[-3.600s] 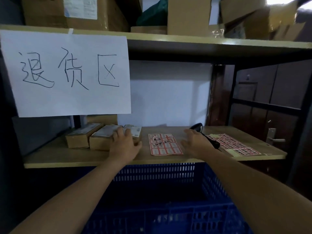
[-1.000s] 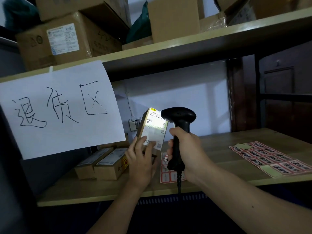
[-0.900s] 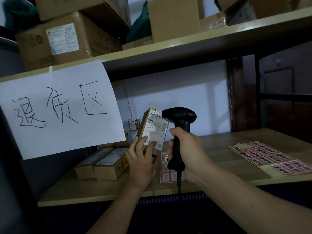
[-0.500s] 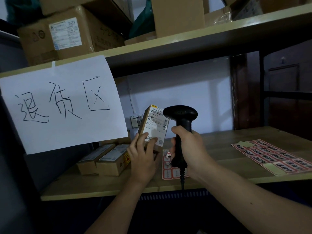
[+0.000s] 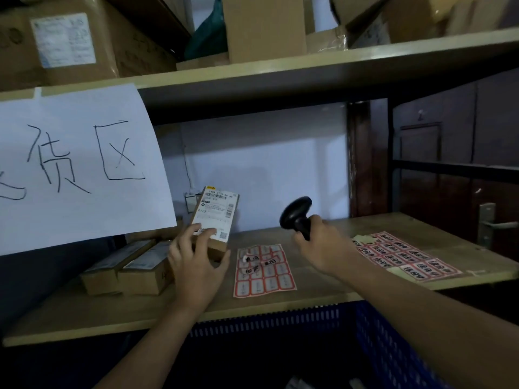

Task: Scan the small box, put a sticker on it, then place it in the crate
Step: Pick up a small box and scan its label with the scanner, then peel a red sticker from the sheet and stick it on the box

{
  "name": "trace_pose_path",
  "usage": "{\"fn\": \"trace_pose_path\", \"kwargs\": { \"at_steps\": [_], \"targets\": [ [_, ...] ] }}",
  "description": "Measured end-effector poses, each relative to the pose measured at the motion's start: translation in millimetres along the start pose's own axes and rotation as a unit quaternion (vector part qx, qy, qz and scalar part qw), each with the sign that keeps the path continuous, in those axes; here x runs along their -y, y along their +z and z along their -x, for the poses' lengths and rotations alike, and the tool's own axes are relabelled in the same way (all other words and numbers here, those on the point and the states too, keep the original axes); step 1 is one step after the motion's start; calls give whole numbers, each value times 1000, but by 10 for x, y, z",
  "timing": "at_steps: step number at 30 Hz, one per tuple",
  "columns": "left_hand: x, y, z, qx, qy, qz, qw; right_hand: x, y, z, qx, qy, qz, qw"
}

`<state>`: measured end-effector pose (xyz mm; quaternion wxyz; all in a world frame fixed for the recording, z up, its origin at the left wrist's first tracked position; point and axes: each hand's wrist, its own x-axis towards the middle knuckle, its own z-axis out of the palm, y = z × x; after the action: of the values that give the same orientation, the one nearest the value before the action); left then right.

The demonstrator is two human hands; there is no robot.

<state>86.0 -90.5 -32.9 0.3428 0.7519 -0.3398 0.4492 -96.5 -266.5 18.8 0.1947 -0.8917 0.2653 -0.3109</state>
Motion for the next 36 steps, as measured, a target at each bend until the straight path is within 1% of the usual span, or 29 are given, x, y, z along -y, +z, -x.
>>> {"fn": "trace_pose_path", "kwargs": {
  "at_steps": [3, 6, 9, 16, 22, 26, 29, 30, 33, 36],
  "targets": [
    [-40, -31, 35, 8, -12, 16, 1000, -278, -2, -80, 16, 14, 101, 995],
    [-67, -70, 36, 15, -13, 33, 999, -496, -6, -135, 37, 25, 190, 981],
    [-44, -91, 81, 26, -16, 31, 999, -636, -6, -176, 55, 33, 254, 965],
    [14, -139, 144, 39, -48, 28, 998, -762, 32, -166, 77, 34, 322, 943],
    [-19, -175, 146, 44, -59, 52, 996, -776, 32, -143, 85, 35, 330, 939],
    [-21, -189, 139, 42, -58, 56, 996, -748, 29, -114, 70, 40, 358, 930],
    [-26, -209, 117, 51, -65, 60, 995, -591, 81, -105, 11, 3, 330, 944],
    [-31, -211, 110, 52, -62, 61, 995, -510, 102, -114, 6, -14, 311, 950],
    [-18, -208, 105, 47, -53, 65, 995, -255, 200, -169, 43, -65, 231, 970],
    [-9, -204, 110, 33, -78, 68, 994, 8, 380, -201, 103, -111, 121, 981]
  ]
}}
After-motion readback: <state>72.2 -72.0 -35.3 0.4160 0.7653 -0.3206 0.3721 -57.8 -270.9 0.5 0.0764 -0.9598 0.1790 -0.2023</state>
